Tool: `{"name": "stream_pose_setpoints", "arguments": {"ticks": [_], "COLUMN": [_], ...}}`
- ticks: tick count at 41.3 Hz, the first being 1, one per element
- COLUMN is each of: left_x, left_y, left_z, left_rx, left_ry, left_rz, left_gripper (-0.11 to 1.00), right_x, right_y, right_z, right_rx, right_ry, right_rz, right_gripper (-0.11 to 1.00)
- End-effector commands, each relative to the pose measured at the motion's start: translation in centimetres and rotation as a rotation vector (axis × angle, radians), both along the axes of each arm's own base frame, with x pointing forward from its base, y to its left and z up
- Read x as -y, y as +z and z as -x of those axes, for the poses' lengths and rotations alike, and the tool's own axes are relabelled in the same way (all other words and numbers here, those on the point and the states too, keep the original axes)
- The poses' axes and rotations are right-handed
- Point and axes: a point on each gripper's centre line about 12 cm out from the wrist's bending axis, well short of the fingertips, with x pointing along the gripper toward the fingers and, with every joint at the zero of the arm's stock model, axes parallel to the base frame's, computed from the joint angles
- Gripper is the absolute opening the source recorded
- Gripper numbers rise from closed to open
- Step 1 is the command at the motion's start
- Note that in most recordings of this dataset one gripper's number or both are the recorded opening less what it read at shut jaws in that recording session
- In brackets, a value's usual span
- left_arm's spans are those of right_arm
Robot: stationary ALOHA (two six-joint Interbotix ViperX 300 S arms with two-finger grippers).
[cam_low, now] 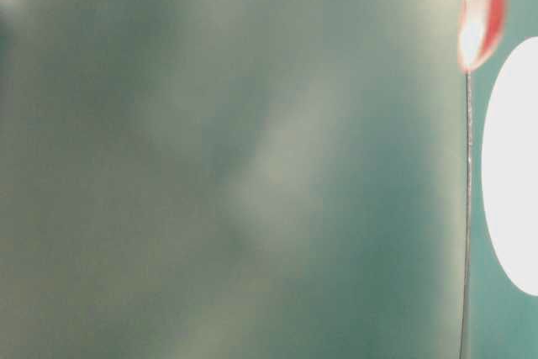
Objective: Scoop the yellow hexagonal prism block from the bowl with a spoon using the right arm.
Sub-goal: 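Lift the red spoon and carry it over the white bowl, then lower the spoon into the bowl and push it under the yellow block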
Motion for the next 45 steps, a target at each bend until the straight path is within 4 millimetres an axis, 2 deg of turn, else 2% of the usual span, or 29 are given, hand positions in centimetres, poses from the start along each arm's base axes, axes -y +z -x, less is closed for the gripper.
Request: {"name": "stream_pose_setpoints", "arguments": {"ticks": [1,6,12,23,36,45], "left_x": [0.0,0.0,0.0,0.0,0.0,0.0], "left_y": [1.1,1.1,1.2,1.2,1.1,1.2], "left_z": [-0.3,-0.3,-0.3,-0.2,-0.3,-0.2], "left_rx": [0.026,0.026,0.029,0.034,0.026,0.031], "left_ry": [-0.002,-0.002,-0.002,-0.002,-0.002,-0.002], "left_rz": [-0.003,-0.003,-0.003,-0.003,-0.001,-0.003], "left_gripper": [0.01,0.01,0.01,0.01,0.01,0.01], "right_x": [1.0,2.4,3.3,3.6,5.0,5.6], "right_y": [2.4,3.9,4.5,5.3,5.9,5.2], "right_z": [-0.6,-0.8,-1.2,-2.1,-4.6,-7.0], "right_rx": [0.014,-0.024,-0.092,-0.196,-0.28,-0.37], "right_ry": [-0.01,-0.03,-0.032,0.005,-0.007,0.008], "right_rz": [-0.003,-0.019,-0.038,-0.049,-0.084,-0.108], "right_gripper": [0.25,0.25,0.25,0.25,0.26,0.25]}}
